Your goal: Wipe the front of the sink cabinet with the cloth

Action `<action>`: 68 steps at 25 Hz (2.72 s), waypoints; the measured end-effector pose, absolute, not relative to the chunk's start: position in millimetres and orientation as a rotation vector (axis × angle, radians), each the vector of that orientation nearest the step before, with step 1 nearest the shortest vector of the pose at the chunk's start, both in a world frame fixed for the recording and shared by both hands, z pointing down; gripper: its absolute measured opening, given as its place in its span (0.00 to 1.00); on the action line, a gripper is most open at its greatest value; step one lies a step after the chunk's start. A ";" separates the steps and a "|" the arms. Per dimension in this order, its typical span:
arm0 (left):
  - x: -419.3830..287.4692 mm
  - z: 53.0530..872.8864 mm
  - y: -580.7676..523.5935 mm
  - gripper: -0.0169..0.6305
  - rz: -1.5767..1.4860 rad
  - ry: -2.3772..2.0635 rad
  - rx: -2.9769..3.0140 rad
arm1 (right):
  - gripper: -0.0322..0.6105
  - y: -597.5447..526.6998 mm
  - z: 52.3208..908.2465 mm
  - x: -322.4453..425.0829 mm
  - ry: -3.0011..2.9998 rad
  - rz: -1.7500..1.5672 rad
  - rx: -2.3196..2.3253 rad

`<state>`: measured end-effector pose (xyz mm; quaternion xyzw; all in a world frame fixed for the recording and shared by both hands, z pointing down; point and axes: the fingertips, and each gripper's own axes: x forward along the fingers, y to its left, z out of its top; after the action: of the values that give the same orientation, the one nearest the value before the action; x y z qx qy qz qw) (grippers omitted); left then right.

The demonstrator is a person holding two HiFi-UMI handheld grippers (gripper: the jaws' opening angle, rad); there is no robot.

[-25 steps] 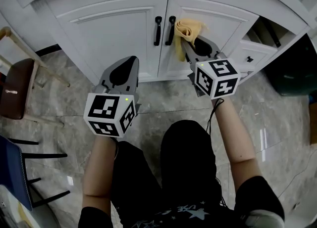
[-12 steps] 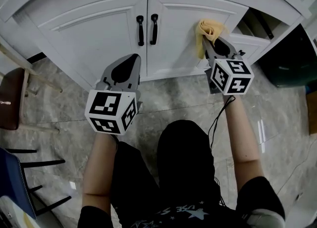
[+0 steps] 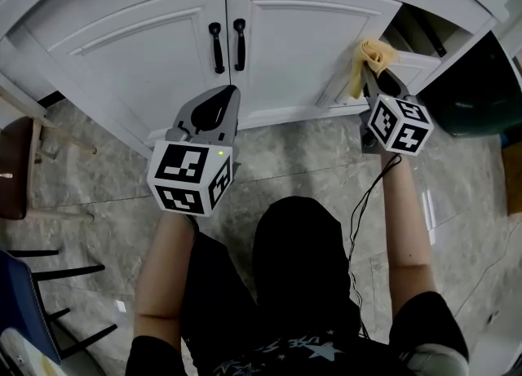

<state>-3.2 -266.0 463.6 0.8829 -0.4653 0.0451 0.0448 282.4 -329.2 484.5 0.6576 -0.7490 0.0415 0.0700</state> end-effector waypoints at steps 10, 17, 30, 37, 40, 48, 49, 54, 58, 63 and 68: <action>-32.6 480.5 -263.5 0.05 0.146 -1.470 2.641 | 0.18 -306.9 483.3 184.2 -2.519 0.097 1.705; -54.3 498.4 -260.3 0.05 0.179 -1.508 2.594 | 0.18 -295.5 526.5 86.6 -2.627 0.067 1.401; -58.2 520.4 -265.1 0.05 0.208 -1.507 2.559 | 0.18 -316.9 562.3 61.7 -2.594 0.016 1.377; -43.2 527.5 -269.5 0.05 0.219 -1.463 2.587 | 0.18 -333.2 569.2 150.5 -2.460 0.072 1.652; -37.2 531.7 -272.7 0.05 0.222 -1.448 2.589 | 0.18 -335.9 576.0 187.4 -2.379 0.071 1.753; -22.6 545.3 -275.7 0.05 0.247 -1.403 2.593 | 0.18 -332.9 589.7 257.9 -2.236 0.132 1.947; -21.8 547.0 -275.3 0.05 0.251 -1.398 2.593 | 0.18 -332.1 591.1 264.5 -2.223 0.144 1.970; -27.8 552.4 -274.8 0.05 0.257 -1.407 2.577 | 0.18 -327.9 599.4 281.1 -2.189 0.189 2.025; -37.8 556.4 -274.2 0.05 0.263 -1.428 2.560 | 0.18 -321.8 597.1 262.2 -2.250 0.177 1.970; -44.2 569.6 -271.3 0.05 0.292 -1.432 2.531 | 0.18 -311.0 603.8 194.6 -2.382 0.116 1.749; -45.4 580.5 -269.6 0.05 0.303 -1.428 2.510 | 0.17 -306.6 626.9 130.5 -2.502 0.142 1.568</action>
<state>-45.4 -269.6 580.5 0.8583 -0.4883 0.1037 0.1187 130.5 -306.6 626.9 0.5280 -0.8429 0.0477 0.0925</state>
